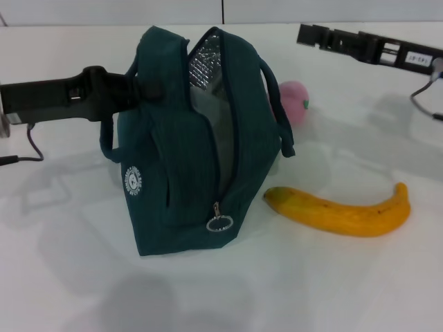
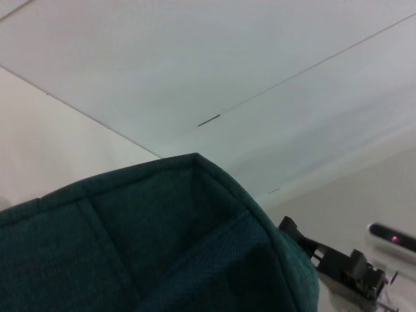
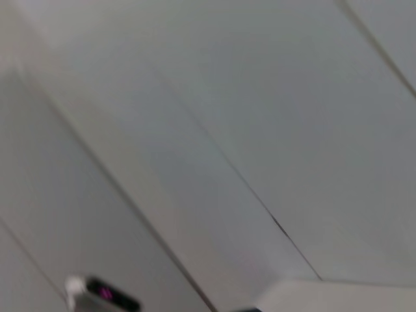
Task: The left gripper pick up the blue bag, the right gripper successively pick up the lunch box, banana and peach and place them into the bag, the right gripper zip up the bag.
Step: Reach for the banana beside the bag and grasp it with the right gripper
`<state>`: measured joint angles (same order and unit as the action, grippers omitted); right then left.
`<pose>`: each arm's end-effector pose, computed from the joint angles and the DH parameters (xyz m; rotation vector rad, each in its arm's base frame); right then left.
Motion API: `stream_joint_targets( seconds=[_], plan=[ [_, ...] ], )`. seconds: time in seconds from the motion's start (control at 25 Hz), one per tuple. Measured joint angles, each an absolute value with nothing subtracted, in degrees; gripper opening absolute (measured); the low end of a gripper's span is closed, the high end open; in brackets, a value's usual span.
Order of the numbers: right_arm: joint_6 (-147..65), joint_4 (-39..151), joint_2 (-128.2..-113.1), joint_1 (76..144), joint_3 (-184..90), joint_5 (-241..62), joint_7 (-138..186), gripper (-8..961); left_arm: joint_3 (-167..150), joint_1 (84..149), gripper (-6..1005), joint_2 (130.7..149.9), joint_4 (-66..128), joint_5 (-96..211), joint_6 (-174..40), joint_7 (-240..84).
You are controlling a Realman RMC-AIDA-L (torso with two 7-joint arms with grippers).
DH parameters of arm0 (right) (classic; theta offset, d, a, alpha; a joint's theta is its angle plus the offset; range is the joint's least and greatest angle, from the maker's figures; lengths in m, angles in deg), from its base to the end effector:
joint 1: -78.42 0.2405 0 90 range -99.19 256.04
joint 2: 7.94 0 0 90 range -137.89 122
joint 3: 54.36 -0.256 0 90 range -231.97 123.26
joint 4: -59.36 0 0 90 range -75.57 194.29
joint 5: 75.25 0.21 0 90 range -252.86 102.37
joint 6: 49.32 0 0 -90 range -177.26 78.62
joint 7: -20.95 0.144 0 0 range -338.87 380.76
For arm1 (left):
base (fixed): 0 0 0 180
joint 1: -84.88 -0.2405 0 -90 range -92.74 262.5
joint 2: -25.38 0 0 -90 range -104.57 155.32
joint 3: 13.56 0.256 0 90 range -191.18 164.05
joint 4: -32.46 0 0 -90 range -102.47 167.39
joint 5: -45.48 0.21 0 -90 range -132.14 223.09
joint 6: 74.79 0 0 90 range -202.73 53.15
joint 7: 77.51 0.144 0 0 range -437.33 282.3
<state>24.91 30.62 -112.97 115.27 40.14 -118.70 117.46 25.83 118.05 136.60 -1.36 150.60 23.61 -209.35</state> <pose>0.1863 0.3894 0.0225 -2.5572 1.0358 1.2154 -0.2454 0.3437 0.0557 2.3306 1.7233 0.9963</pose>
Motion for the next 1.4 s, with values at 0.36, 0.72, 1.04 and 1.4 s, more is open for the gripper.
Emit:
stream_joint_targets(
  seconds=[0.36, 0.72, 1.04, 1.4],
  plan=[
    [29.34, 1.21, -111.33, 115.97, 18.29, -175.72, 146.02, 811, 25.72, 118.33, 33, 136.30, -2.83, 150.32, 24.19, -209.64],
    [55.90, -12.82, -115.47, 125.87, 9.44, -209.50, 155.45, 808, 26.16, 118.59, 34, 136.37, -2.73, 150.30, 24.27, -209.60],
    [59.66, -9.89, -116.14, 129.69, 14.63, -211.73, 144.25, 805, 26.25, 118.74, 34, 136.52, -2.76, 150.63, 24.26, -209.46],
    [58.22, -7.93, -122.14, 129.98, 18.55, -218.84, 131.18, 801, 26.25, 118.81, 34, 136.49, -2.46, 150.71, 24.09, -209.60]
  ],
)
